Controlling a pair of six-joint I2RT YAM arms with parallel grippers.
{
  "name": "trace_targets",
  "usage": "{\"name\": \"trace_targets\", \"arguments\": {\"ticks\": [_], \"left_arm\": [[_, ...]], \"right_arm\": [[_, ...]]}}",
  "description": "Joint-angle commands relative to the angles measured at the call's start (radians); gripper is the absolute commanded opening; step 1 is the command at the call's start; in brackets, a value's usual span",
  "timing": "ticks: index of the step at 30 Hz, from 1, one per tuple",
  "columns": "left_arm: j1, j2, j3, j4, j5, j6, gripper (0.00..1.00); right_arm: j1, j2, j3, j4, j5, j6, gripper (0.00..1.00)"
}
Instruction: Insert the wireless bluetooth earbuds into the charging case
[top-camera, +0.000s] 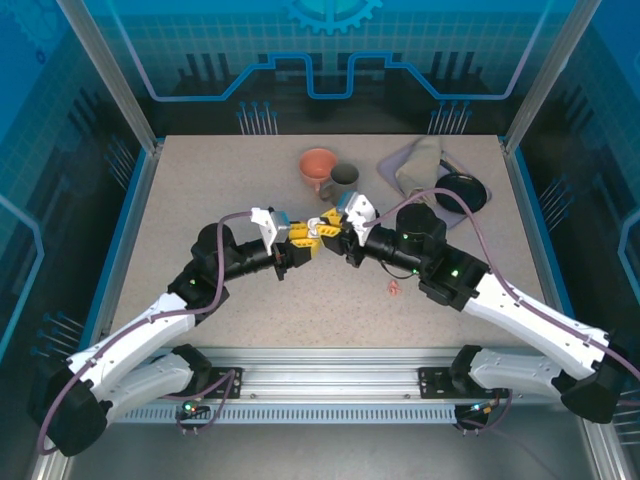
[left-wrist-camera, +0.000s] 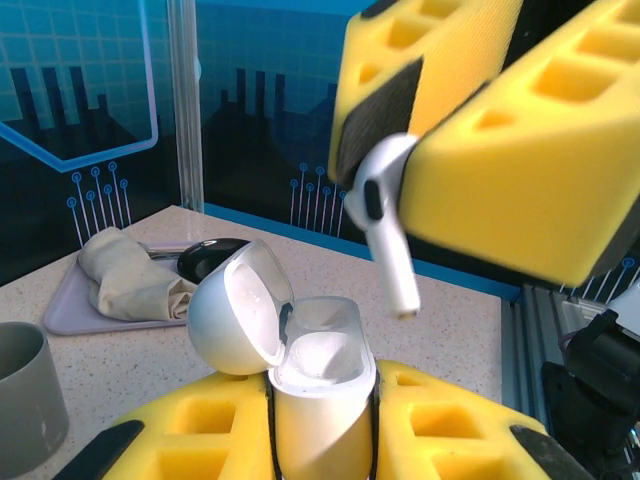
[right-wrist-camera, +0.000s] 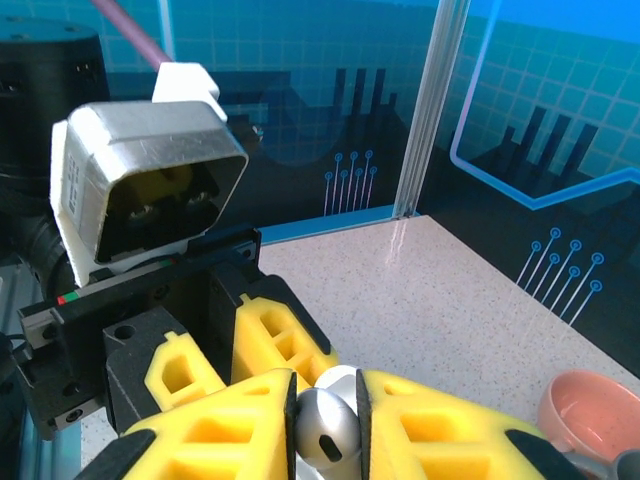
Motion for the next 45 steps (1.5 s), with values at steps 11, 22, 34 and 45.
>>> {"name": "trace_targets", "arguments": {"ticks": [11, 22, 34, 45], "left_arm": [[-0.008, -0.003, 0.033, 0.038, 0.021, 0.027, 0.0], [-0.007, -0.003, 0.036, 0.032, 0.018, 0.031, 0.0], [-0.008, -0.004, 0.037, 0.029, 0.016, 0.034, 0.0], [-0.009, -0.013, 0.031, 0.025, 0.011, 0.038, 0.0]], "right_arm": [[0.024, 0.029, 0.007, 0.014, 0.073, -0.03, 0.23], [0.029, 0.051, 0.014, -0.013, 0.064, -0.035, 0.24], [0.029, 0.068, 0.032, -0.092, 0.002, 0.003, 0.25], [-0.003, 0.083, 0.056, -0.113, -0.092, 0.062, 0.29]]}}
